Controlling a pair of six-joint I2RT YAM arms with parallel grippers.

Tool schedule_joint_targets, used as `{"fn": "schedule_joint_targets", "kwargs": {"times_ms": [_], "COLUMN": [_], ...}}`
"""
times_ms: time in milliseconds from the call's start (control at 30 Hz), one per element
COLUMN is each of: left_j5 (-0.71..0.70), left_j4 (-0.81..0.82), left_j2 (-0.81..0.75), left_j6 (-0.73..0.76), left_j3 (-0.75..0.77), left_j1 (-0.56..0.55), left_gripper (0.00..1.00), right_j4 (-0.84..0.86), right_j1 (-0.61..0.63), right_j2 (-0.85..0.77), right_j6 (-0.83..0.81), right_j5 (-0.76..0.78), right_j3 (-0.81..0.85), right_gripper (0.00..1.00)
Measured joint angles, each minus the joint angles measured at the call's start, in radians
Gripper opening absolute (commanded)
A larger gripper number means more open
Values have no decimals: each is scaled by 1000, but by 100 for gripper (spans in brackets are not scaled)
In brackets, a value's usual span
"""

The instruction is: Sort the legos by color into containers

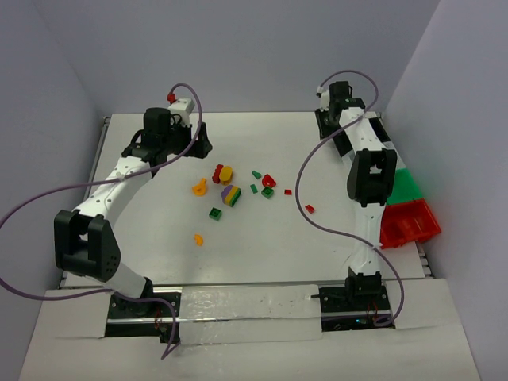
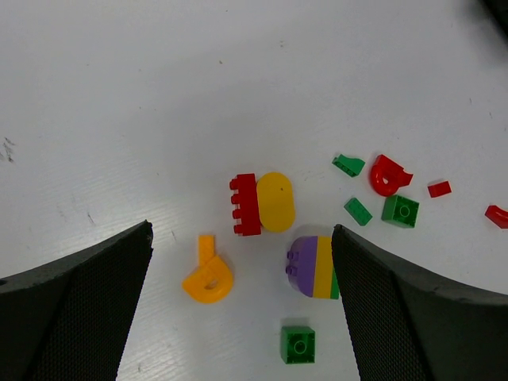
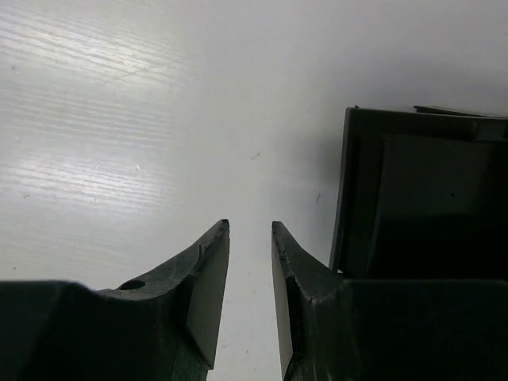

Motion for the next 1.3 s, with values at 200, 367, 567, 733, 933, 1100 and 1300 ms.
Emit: {"fn": "schedule_joint_targets", "kwargs": {"times_ms": [200, 367, 567, 733, 933, 1100, 1300], "left_j5": [1, 4, 8, 9, 11, 18, 51], "left_j4": [0, -1, 0, 0, 0, -1, -3], "left_j2": [3, 16, 36, 55, 78, 80, 80], "left_j6": [0, -1, -3, -3, -2, -3, -9], "left_j3": [0, 0, 1, 2, 2, 2, 5], "left_j1": [2, 9, 21, 21, 21, 25, 47], "left_gripper": [99, 99, 99, 99, 99, 99, 99], "right_j4": [-14, -19, -15, -8, 22, 29, 37], "right_j1": [-4, -15, -67, -98, -82, 41, 261], "right_j2": [81, 135, 156, 156, 111, -118, -370], "right_j6": [12, 20, 31, 34, 32, 16, 7], "right_j5": [-8, 23, 84, 122, 92, 7, -122], "right_j3": [32, 60, 88, 89, 23, -226, -355], "right_gripper": [37, 39, 44, 51, 56, 62, 74]}}
